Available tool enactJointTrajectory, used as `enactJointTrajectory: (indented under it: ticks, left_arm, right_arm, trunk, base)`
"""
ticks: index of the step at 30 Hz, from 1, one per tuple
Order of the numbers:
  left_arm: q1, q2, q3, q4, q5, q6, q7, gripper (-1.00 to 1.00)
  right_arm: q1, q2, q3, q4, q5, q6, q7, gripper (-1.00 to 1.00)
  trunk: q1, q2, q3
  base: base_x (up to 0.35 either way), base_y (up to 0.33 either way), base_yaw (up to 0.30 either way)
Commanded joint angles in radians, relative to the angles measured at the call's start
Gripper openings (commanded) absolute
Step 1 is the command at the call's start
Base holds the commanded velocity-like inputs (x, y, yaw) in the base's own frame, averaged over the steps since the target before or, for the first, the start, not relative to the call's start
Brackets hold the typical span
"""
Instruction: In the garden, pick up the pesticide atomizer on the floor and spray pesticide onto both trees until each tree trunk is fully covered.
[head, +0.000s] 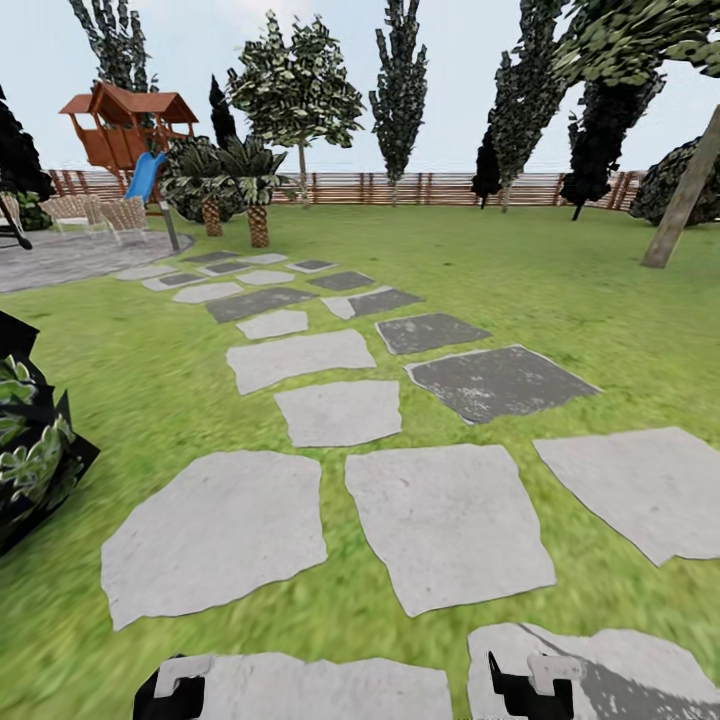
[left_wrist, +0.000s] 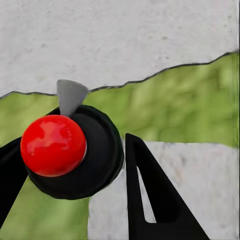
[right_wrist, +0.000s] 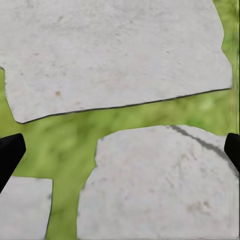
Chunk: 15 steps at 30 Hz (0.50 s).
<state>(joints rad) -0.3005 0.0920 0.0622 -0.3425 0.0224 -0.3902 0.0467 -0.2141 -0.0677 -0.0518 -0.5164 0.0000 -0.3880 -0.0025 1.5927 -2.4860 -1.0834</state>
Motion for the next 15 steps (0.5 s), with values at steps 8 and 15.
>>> enactJointTrajectory:
  ticks: [8, 15]
  left_arm:
    - [0.000, 0.000, 0.000, 0.000, 0.002, -0.003, 0.001, -1.00]
    - [0.000, 0.000, 0.000, 0.000, 0.002, -0.003, 0.001, -1.00]
  right_arm:
    - [-0.001, 0.000, 0.000, 0.001, -0.001, -0.003, -0.001, 1.00]
    - [-0.001, 0.000, -0.001, 0.001, -0.001, -0.003, -0.001, 1.00]
  trunk:
    - [-0.031, 0.056, 0.020]
    - [-0.058, 0.105, 0.037]
  base:
    - [0.000, 0.000, -0.266]
    - [0.000, 0.000, -0.281]
